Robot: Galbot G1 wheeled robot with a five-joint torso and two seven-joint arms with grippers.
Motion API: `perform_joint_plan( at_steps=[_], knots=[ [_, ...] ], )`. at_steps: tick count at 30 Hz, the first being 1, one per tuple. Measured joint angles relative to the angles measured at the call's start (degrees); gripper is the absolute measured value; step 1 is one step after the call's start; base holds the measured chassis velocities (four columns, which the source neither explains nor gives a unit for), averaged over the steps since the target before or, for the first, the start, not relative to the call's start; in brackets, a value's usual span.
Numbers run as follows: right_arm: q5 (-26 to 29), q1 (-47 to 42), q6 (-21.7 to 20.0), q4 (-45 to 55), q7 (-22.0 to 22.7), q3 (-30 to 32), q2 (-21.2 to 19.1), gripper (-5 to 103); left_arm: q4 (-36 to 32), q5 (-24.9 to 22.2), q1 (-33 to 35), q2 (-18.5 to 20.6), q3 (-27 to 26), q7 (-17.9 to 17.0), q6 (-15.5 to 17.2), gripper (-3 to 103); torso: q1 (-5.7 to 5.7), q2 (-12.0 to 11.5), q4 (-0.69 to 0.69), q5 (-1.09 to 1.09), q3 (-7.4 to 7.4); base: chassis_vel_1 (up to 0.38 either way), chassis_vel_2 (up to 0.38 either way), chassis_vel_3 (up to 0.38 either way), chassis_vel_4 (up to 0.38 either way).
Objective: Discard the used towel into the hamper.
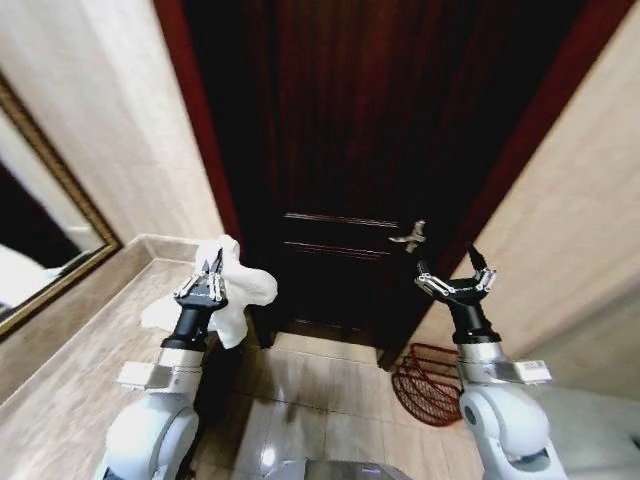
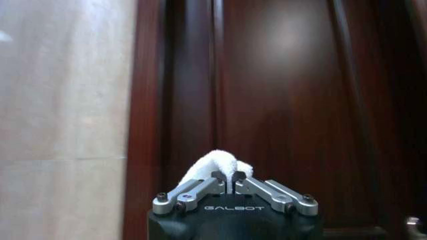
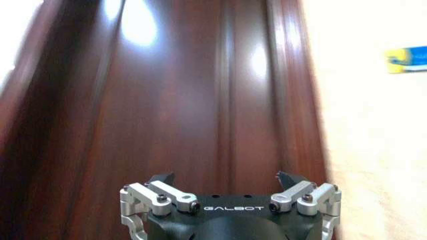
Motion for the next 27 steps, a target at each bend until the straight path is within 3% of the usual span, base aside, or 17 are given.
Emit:
perform_joint_plan(
  at_steps=[4,8,16,27],
  knots=[
    [1.03,-0.02,-1.19,1.08,-0.08,-0.16,-0.36,100,0.02,-0.79,-0.34,0.13,0.15,0.01,-0.05,2,0.0,0.0,0.0,0.01,0.0,-0.11,-0.129,-0.143,-0.135],
    [1.6,1.73,-1.66,-0.99,-0.11,-0.1,-6.54,100,0.05,-2.04,1.22,0.93,0.38,-0.88,-0.34,2,0.0,0.0,0.01,-0.01,0.0,-0.132,-0.127,-0.131,-0.14],
    [2.39,0.58,-0.63,1.51,1.13,-1.36,-3.75,100,0.05,-2.48,1.71,0.12,-0.03,-1.22,-0.38,2,0.0,0.0,-0.01,0.02,0.0,-0.127,-0.122,-0.114,-0.121],
    [3.95,-1.17,2.43,3.45,-2.71,-1.02,-2.45,100,0.05,-5.26,0.37,-1.96,1.32,-1.36,0.28,2,-0.01,0.0,0.0,0.01,0.0,-0.117,-0.132,-0.134,-0.126]
  ],
)
